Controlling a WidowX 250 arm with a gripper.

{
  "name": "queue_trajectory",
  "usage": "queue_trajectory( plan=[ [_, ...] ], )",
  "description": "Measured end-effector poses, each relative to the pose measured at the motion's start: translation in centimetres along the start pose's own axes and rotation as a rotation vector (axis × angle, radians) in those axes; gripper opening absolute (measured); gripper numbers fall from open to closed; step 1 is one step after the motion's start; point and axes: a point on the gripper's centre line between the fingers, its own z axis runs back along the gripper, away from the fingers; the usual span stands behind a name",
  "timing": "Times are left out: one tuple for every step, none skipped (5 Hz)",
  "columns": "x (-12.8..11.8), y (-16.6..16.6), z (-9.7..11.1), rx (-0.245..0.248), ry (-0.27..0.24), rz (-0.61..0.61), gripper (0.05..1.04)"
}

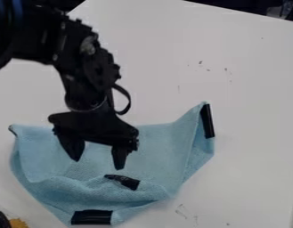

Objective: Fold the cloth from the top to the bottom

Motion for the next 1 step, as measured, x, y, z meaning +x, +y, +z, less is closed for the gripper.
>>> queue_trajectory(
  plan=[
    [1.79,-0.13,0.40,0.001,-0.001,-0.045,1.001]
  ],
)
